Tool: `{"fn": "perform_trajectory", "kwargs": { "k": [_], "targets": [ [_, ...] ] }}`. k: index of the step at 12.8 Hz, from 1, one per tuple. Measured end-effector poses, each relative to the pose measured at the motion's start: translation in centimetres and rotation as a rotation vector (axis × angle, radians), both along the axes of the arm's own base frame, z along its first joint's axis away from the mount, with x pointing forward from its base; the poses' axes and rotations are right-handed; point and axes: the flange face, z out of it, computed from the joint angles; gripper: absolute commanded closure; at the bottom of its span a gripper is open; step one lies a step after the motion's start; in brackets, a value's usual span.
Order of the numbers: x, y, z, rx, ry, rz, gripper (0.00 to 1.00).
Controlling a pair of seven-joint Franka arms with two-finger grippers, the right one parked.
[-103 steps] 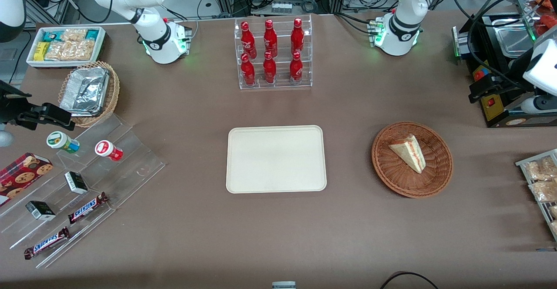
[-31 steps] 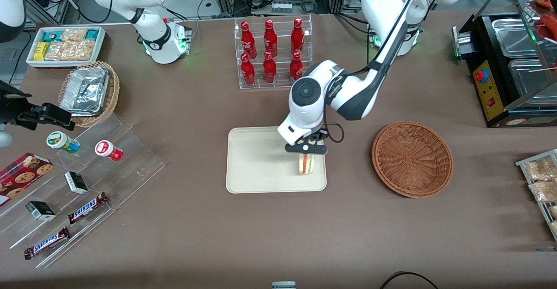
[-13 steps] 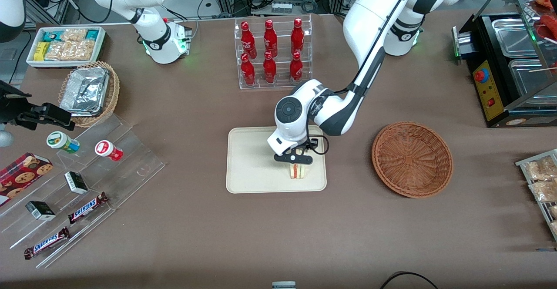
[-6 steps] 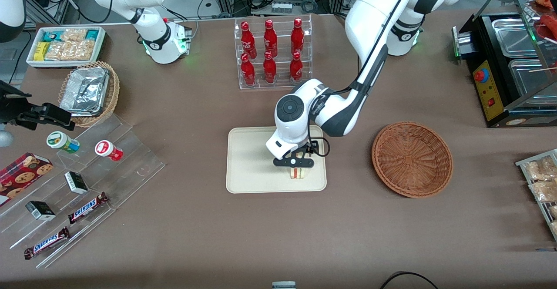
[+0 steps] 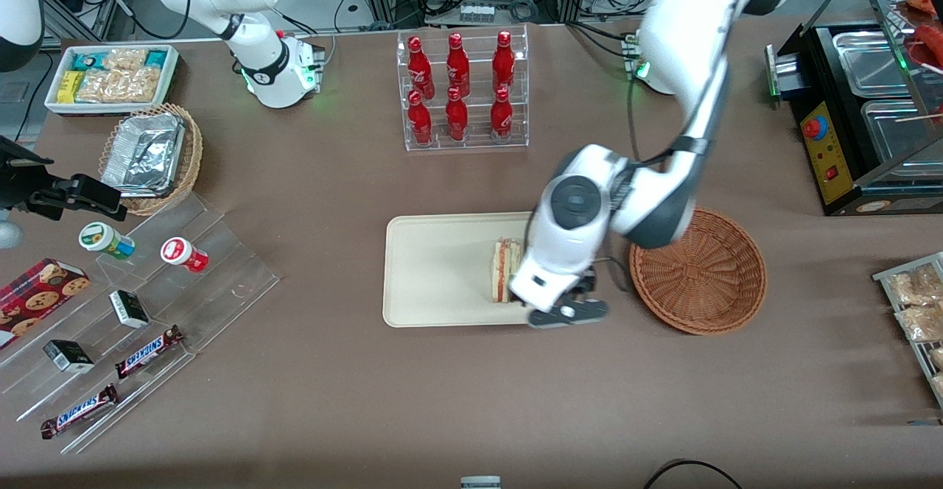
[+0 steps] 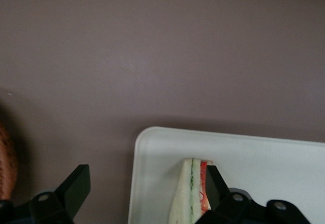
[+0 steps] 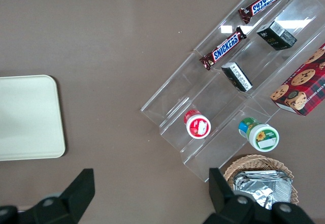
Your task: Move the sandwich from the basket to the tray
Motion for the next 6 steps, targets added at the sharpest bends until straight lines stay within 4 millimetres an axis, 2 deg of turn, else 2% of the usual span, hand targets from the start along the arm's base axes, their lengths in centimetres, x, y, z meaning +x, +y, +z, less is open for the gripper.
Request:
{"fn": "perform_trajectory", "kwargs": {
  "k": [4, 6],
  "targets": [
    [2.7, 10.4, 4.8, 0.003, 0.075, -0.015, 0.0],
    [3.2, 15.9, 6.8, 0.009, 0.128, -0.047, 0.0]
  ]
}}
